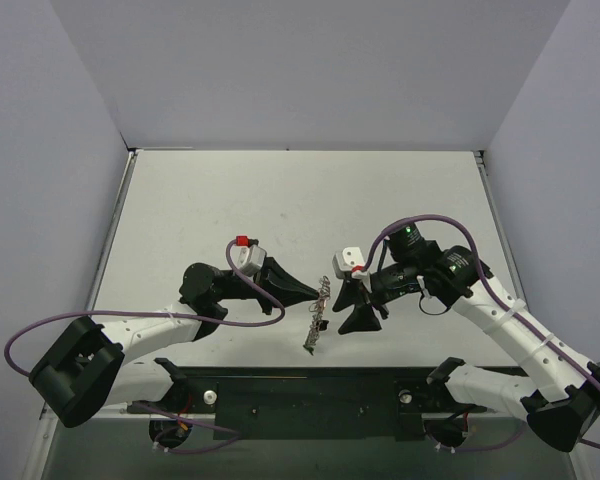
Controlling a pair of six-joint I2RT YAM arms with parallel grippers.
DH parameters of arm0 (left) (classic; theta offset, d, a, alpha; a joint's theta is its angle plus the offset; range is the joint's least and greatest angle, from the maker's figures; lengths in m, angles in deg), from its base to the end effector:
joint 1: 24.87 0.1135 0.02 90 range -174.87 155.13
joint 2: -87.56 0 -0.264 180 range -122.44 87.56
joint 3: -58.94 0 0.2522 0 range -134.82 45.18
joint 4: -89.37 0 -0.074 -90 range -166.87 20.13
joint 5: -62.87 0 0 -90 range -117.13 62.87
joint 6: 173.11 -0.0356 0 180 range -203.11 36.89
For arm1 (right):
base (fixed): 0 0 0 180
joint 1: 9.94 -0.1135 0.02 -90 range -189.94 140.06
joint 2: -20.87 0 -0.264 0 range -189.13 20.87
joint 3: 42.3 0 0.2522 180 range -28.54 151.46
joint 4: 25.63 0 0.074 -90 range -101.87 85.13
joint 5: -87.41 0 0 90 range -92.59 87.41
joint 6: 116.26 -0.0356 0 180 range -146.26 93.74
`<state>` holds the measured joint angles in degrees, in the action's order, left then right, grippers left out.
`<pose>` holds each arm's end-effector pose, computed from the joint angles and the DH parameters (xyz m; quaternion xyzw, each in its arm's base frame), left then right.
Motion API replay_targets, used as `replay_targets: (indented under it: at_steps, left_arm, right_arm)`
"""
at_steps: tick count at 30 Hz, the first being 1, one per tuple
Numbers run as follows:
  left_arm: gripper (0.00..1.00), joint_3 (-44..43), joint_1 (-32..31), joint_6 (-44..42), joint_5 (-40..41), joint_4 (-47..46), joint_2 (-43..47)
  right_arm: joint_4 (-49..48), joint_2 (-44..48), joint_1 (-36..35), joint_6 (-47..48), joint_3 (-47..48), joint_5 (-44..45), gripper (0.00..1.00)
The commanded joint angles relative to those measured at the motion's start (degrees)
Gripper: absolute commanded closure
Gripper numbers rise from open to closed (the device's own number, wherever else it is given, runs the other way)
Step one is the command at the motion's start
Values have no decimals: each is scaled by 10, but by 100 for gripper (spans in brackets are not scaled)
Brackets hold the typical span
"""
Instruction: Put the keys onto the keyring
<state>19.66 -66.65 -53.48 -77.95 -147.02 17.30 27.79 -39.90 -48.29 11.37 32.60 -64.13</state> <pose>0.1563 -0.1766 0.2736 0.4118 0.4415 -0.6318 0.4862 0.1422 0.1524 0.3478 -0.6506 0.4771 0.4646 0.3650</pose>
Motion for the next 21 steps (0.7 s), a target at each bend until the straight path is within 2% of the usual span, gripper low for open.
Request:
replay_targets:
  at_steps: [1, 11, 21]
  left_arm:
    - [100, -12, 3, 10, 12, -57, 4]
    - [100, -12, 4, 13, 10, -63, 0]
    - [100, -10, 3, 10, 15, -61, -3]
  right_arm:
    - [-68, -4, -5, -44, -11, 6, 54]
    - [-150, 0, -5, -126, -24, -2, 50]
    - [-119, 16, 9, -116, -21, -31, 48]
